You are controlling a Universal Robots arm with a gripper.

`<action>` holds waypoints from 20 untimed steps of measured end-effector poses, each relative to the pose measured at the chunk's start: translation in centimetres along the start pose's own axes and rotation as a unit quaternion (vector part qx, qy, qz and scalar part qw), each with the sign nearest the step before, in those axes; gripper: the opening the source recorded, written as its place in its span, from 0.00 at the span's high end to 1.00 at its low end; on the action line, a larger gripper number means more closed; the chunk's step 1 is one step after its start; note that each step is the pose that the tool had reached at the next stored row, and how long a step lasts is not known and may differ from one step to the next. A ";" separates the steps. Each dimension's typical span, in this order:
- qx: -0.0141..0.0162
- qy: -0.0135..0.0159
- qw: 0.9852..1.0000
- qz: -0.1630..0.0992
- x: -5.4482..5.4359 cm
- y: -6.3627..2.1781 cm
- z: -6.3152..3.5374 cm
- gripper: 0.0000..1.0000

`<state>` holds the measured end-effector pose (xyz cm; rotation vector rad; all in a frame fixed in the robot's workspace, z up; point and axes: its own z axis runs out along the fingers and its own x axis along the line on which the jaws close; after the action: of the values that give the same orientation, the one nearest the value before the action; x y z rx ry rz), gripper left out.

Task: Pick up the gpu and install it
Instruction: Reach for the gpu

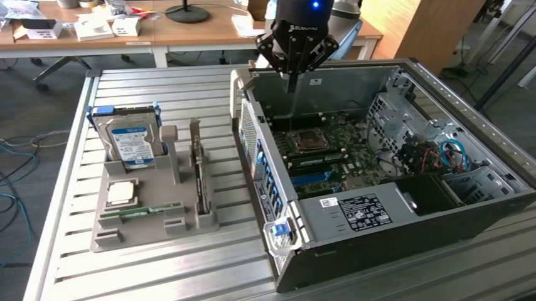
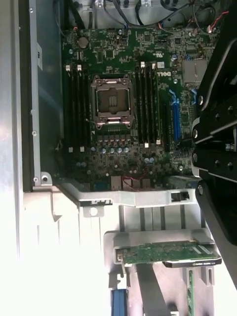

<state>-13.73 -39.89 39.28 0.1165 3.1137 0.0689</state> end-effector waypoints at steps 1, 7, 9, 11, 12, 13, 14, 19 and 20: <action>0.000 0.000 1.000 0.000 0.1 -0.01 0.00 0.89; 0.000 0.000 1.000 0.000 1.0 -0.08 0.00 0.89; 0.000 0.000 1.000 0.000 1.3 -0.10 0.00 0.89; 0.000 0.000 1.000 0.000 1.5 -0.12 0.00 0.89; 0.000 0.000 1.000 0.000 1.7 -0.13 0.00 0.89; 0.000 0.000 1.000 0.000 1.8 -0.14 0.00 0.89; 0.000 0.000 1.000 0.000 2.0 -0.15 0.00 0.89; 0.000 0.000 1.000 0.000 2.9 -0.22 0.01 0.89; 0.000 0.000 1.000 0.000 3.1 -0.23 0.00 0.89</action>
<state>-16.81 -39.89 39.20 0.1165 3.1138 0.0687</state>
